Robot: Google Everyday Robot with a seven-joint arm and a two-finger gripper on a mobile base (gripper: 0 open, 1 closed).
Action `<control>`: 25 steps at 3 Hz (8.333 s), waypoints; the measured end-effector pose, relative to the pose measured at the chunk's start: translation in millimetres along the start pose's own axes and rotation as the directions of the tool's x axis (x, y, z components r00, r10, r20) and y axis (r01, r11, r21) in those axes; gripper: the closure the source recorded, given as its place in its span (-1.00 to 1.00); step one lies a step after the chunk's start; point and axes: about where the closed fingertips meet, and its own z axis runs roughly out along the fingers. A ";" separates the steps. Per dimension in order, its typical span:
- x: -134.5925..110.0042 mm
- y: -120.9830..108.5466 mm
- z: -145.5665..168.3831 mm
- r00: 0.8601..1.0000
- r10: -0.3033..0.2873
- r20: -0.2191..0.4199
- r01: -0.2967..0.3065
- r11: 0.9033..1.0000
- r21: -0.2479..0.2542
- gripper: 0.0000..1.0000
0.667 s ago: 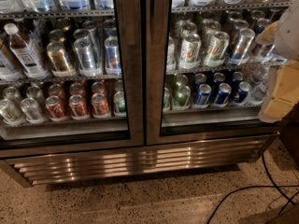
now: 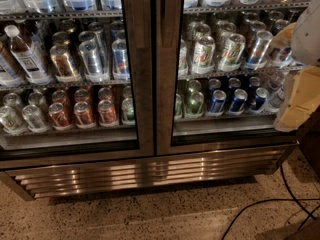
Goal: Open left fridge door
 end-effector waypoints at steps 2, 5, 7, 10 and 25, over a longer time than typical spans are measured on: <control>-34.4 8.8 24.2 0.977 -0.051 0.206 0.054 0.998 -0.011 -1.00; -126.1 -4.7 81.6 0.863 -0.024 0.505 0.080 0.993 -0.090 -1.00; -182.4 11.6 89.6 0.852 -0.088 0.516 0.137 0.989 -0.058 -1.00; -219.3 15.5 60.3 0.866 -0.153 0.476 0.161 0.987 0.026 -1.00; -302.6 -43.0 42.9 0.669 -0.032 0.742 0.086 0.996 -0.034 -0.06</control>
Offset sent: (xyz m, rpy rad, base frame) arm 0.0127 0.0671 -0.0281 0.3217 -0.0788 0.1666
